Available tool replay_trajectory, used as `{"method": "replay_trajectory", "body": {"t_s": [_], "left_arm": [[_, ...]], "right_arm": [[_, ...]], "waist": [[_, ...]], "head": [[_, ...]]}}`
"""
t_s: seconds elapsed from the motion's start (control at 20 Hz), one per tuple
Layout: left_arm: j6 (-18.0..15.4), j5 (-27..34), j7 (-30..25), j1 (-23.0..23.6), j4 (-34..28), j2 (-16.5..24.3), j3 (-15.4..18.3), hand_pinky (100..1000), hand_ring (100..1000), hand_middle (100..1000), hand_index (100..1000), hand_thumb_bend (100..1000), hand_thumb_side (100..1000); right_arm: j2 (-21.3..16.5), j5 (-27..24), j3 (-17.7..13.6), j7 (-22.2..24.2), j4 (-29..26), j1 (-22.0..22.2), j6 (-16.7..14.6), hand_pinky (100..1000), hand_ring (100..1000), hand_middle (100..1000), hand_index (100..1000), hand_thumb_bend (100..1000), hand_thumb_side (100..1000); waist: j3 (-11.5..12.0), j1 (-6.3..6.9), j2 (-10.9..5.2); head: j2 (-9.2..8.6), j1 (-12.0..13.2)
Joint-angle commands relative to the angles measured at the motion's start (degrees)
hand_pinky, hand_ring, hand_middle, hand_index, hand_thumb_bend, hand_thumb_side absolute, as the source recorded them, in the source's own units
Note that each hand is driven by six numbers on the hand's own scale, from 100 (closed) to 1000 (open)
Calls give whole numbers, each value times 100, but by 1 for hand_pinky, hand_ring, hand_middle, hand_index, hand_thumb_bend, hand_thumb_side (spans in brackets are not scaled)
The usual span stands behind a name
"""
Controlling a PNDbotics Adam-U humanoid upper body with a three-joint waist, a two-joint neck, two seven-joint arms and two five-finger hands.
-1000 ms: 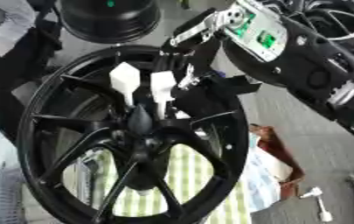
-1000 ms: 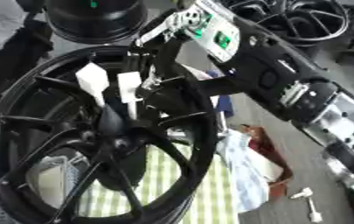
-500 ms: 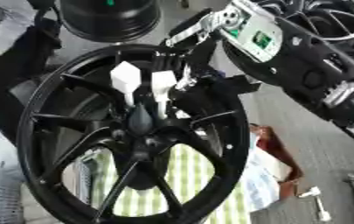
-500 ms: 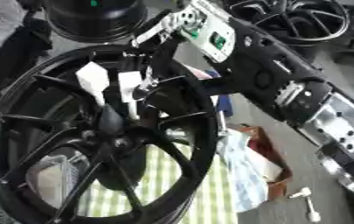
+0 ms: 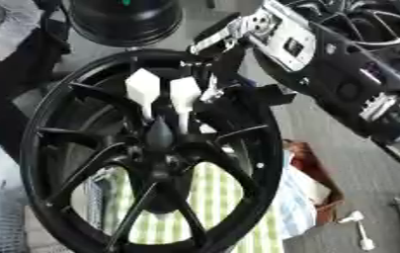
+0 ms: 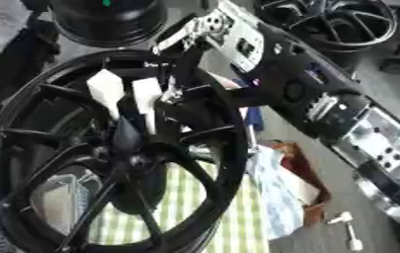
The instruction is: Pull the pin out of the wheel hub.
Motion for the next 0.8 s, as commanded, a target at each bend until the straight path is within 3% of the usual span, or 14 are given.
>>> {"method": "replay_trajectory", "body": {"t_s": [0.05, 0.75, 0.8], "left_arm": [[-1, 23, 34, -103, -96, 71, 82, 814, 899, 831, 914, 669, 622], [7, 20, 75, -116, -96, 56, 114, 815, 901, 831, 910, 671, 621], [12, 16, 74, -114, -96, 60, 116, 815, 901, 831, 909, 672, 621]], "right_arm": [[-31, -112, -144, 3, 26, -120, 73, 805, 799, 646, 709, 328, 361], [2, -767, -361, 3, -298, -286, 712, 754, 724, 516, 581, 111, 386], [-11, -780, -381, 3, -340, -306, 738, 748, 714, 489, 560, 100, 441]], "waist": [[6, 39, -65], [19, 15, -70], [18, 16, -72]], "head": [[29, -12], [29, -2], [29, -2]]}}
